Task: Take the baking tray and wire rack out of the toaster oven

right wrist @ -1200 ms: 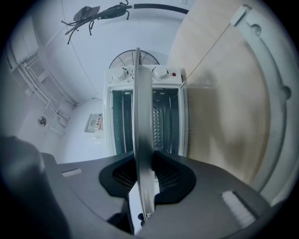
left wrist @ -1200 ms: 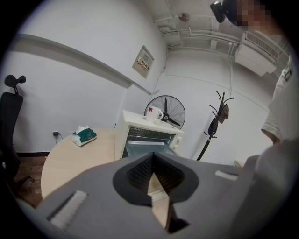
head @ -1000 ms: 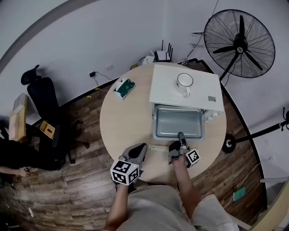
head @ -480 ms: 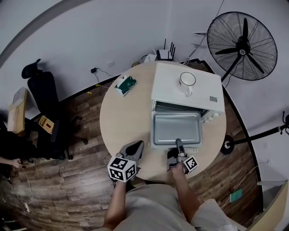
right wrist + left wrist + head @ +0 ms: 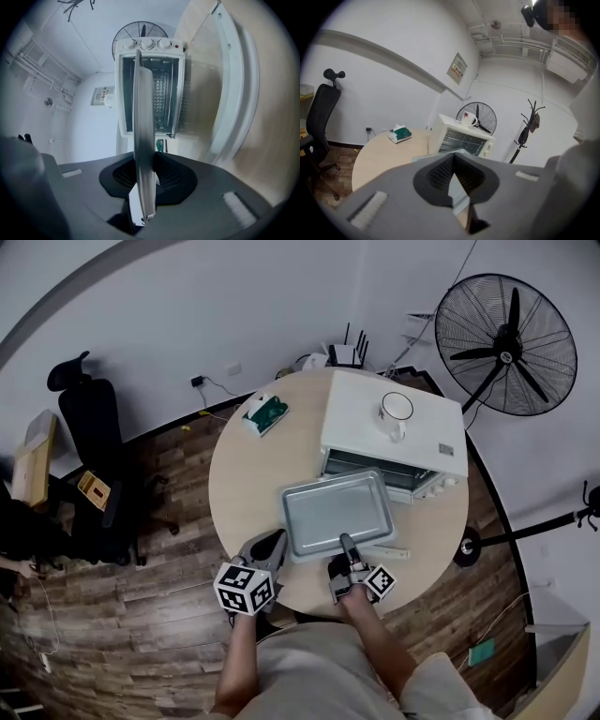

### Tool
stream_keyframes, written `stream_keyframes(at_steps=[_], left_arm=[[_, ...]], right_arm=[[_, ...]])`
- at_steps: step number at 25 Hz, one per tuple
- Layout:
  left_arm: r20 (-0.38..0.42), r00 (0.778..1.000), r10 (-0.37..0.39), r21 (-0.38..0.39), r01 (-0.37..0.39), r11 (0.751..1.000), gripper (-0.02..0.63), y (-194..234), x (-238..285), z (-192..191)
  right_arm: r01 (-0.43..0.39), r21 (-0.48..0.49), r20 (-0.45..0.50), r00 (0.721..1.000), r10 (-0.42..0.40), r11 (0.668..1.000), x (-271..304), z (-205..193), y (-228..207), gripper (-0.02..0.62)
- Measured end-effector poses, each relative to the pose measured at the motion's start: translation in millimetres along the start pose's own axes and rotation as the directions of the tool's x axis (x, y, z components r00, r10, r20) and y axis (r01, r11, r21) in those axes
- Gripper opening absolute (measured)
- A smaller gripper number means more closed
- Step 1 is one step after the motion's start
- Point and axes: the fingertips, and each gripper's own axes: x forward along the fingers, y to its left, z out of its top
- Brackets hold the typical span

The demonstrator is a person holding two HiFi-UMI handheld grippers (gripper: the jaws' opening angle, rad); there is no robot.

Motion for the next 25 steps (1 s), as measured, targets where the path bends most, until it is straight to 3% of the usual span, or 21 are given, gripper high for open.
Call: stream_keyframes(at_steps=[6,13,18,22,25], left_arm=[[0.031,0.997,0.070,-0.028,-0.069,0.997,0.055,32,-25,4],[0.051,0.979,0.198,-0.101,-0.193,0.976,0.055,82,-63,-5],[0.068,0.957,0.281,-0.151,-0.269,0.951,0.055,108,-98,-10],[0.057,0.946,0.319,-0.181,-0.305,0.935,0.055,121,-117,-21],[0.052,0.940,0.337,-0.192,-0.322,0.927,0.055,132,-128,-24]], right_arm=[[-0.036,-0.005,-0.178,0.984,0.034,0.999,11,-57,4,0.077],[-0.023,-0.003,-0.388,0.921,0.020,1.000,28,-133,1,0.078],[0.019,0.013,-0.460,0.888,-0.011,1.000,48,-179,-3,0.080],[0.018,0.081,-0.467,0.884,0.022,0.997,74,-209,-5,0.080],[0.055,0.069,-0.468,0.884,-0.016,0.996,90,-225,-12,0.080]])
